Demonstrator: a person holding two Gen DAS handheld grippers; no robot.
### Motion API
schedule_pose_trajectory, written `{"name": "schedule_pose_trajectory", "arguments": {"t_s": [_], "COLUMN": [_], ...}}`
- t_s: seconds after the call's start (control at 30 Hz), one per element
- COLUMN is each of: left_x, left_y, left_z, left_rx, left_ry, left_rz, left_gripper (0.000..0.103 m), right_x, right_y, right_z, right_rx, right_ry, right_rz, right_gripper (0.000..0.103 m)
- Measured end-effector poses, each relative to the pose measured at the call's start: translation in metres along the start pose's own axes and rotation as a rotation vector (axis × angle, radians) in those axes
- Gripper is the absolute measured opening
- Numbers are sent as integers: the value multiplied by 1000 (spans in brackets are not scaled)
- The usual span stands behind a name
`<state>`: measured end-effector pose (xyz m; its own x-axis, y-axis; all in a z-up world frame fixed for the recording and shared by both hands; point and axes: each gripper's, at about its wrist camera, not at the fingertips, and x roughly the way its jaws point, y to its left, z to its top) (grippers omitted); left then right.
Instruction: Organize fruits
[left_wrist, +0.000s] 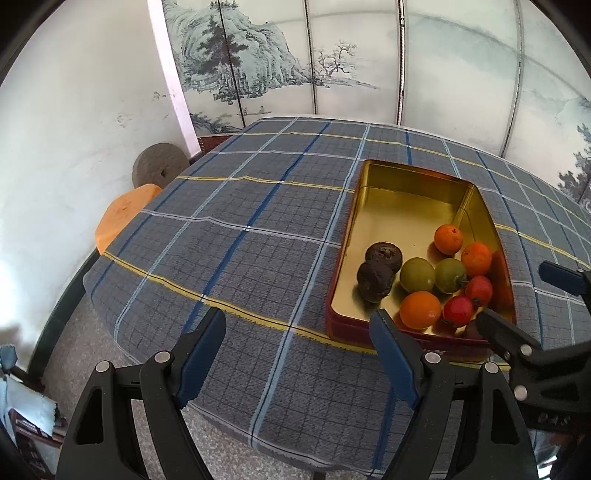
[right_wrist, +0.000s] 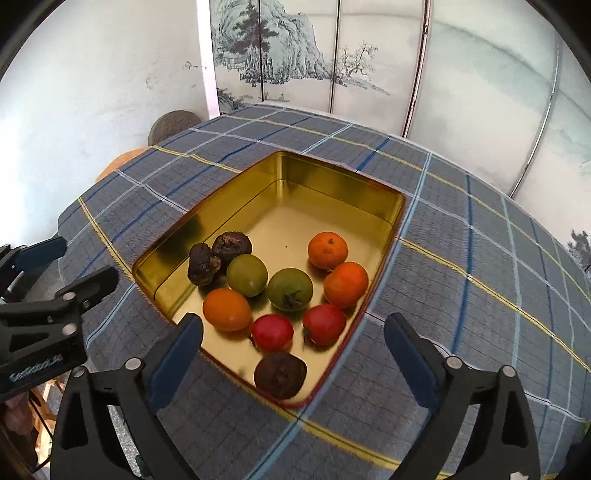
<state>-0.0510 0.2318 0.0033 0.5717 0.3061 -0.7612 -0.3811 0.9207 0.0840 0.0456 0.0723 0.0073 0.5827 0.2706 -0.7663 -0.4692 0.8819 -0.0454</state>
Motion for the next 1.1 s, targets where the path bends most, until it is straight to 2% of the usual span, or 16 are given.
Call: {"name": "schedule_pose_trajectory", "arguments": {"t_s": [0.33,0.53,1.1], "left_x": [0,0,1], "left_y": [-16,-22,-43], "left_z": [-4,-3,1], "left_rx": [16,25,68], "left_ry": [13,17,15], "left_rz": [-6,-10,-9], "left_gripper": [80,80,80], "right_x": [-16,-8,3], "right_y": [-5,-9,-9], "right_z": [-16,-23,-31], "right_rx": [7,53,60], "right_ry": [3,72,131], "right_rz": [-63,-19,-15], "right_gripper": [101,101,101]}}
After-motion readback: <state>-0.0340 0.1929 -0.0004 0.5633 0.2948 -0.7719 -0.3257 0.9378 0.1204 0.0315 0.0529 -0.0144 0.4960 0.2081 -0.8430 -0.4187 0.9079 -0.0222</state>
